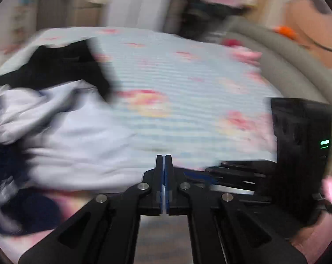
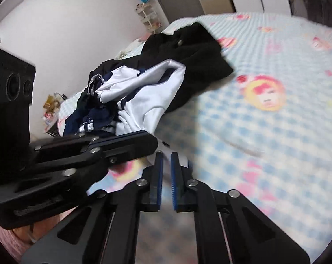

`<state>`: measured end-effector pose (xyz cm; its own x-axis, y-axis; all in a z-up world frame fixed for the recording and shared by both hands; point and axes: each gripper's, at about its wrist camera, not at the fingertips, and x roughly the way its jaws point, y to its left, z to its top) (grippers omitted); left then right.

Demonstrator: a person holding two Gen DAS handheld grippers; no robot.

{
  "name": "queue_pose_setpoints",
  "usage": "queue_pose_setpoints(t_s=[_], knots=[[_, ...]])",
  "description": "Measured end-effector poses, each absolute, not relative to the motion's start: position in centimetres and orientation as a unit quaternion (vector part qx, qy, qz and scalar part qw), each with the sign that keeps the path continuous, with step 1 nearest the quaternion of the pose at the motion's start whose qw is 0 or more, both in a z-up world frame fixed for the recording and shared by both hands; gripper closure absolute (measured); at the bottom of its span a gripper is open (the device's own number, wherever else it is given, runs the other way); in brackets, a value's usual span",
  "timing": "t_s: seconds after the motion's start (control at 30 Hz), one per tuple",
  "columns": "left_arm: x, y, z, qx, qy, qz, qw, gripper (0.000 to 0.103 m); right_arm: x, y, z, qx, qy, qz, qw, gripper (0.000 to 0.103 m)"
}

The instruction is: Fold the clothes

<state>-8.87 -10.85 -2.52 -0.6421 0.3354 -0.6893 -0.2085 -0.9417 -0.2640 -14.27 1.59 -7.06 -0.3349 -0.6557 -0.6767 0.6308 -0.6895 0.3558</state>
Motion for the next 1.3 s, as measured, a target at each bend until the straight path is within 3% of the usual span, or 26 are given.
queue_pose_setpoints(t_s=[0.07, 0.23, 0.27, 0.37, 0.4, 0.47, 0.5, 0.53, 0.6, 0.7, 0.77, 0.83, 0.87, 0.9, 0.93, 0.97, 1.0, 1.03, 1.1, 1.3], knots=[[-8.4, -6.6, -1.5, -0.386, -0.055, 0.899, 0.201, 0.103, -13.2, 3.5, -6.3, 0.421, 0.001, -0.82, 0.387, 0.099], [-8.6, -7.1, -4.0, -0.417, -0.093, 0.894, 0.137, 0.103, -12.3, 7.5, -6.6, 0.445, 0.012, -0.819, 0.361, 0.097], [-8.6, -7.2, -4.4, -0.423, -0.101, 0.892, 0.123, 0.103, -12.5, 7.9, -6.9, 0.455, 0.012, -0.818, 0.351, 0.093], [-8.7, -7.6, -5.9, -0.441, -0.124, 0.885, 0.084, 0.1, -13.2, 7.3, -8.0, 0.468, 0.007, -0.817, 0.337, 0.061], [-8.3, -8.7, -6.5, -0.442, -0.134, 0.885, 0.062, 0.098, -13.6, 6.7, -8.4, 0.474, 0.004, -0.814, 0.336, 0.058], [-7.5, -11.4, -7.5, -0.443, -0.154, 0.883, 0.011, 0.091, -14.1, 4.9, -9.3, 0.488, -0.002, -0.803, 0.343, 0.058], [-7.1, -13.1, -7.8, -0.442, -0.163, 0.882, -0.018, 0.078, -14.4, 3.9, -9.6, 0.49, -0.005, -0.8, 0.346, 0.056], [-6.8, -15.0, -8.2, -0.441, -0.184, 0.878, -0.036, 0.059, -14.7, 2.9, -9.9, 0.493, -0.008, -0.797, 0.349, 0.054], [-6.2, -18.2, -9.0, -0.436, -0.223, 0.869, -0.067, 0.045, -15.2, 1.0, -10.5, 0.498, -0.013, -0.791, 0.355, 0.039], [-6.0, -21.8, -9.9, -0.429, -0.267, 0.858, -0.093, 0.045, -16.2, -2.2, -11.5, 0.504, -0.021, -0.787, 0.356, 0.028], [-6.6, -23.2, -10.7, -0.432, -0.293, 0.849, -0.084, 0.045, -16.6, -3.9, -12.2, 0.511, -0.022, -0.78, 0.361, 0.027], [-7.4, -23.4, -11.3, -0.439, -0.299, 0.844, -0.071, 0.045, -16.9, -5.4, -12.9, 0.519, -0.012, -0.776, 0.358, 0.027], [-7.9, -23.5, -11.6, -0.442, -0.303, 0.842, -0.065, 0.046, -16.9, -6.0, -13.1, 0.518, 0.0, -0.778, 0.356, 0.034], [-8.1, -23.1, -11.8, -0.445, -0.296, 0.842, -0.07, 0.047, -17.0, -6.5, -13.3, 0.518, 0.011, -0.779, 0.353, 0.058], [-8.4, -22.7, -12.0, -0.449, -0.289, 0.842, -0.075, 0.056, -16.9, -6.8, -13.4, 0.521, 0.025, -0.783, 0.34, 0.073], [-8.7, -22.3, -12.1, -0.452, -0.282, 0.843, -0.081, 0.062, -16.7, -6.9, -13.4, 0.523, 0.04, -0.787, 0.323, 0.087], [-9.0, -21.6, -12.2, -0.456, -0.277, 0.842, -0.074, 0.072, -16.5, -6.8, -13.3, 0.521, 0.039, -0.79, 0.322, 0.093], [-9.2, -21.0, -12.4, -0.461, -0.272, 0.842, -0.066, 0.084, -16.3, -6.6, -13.0, 0.517, 0.037, -0.792, 0.323, 0.095], [-9.6, -19.7, -12.5, -0.468, -0.258, 0.843, -0.056, 0.093, -15.6, -6.1, -12.4, 0.506, 0.045, -0.801, 0.318, 0.098], [-10.0, -15.1, -10.5, -0.465, -0.199, 0.862, -0.035, 0.095, -14.4, -3.0, -10.3, 0.48, 0.041, -0.825, 0.296, 0.1]])
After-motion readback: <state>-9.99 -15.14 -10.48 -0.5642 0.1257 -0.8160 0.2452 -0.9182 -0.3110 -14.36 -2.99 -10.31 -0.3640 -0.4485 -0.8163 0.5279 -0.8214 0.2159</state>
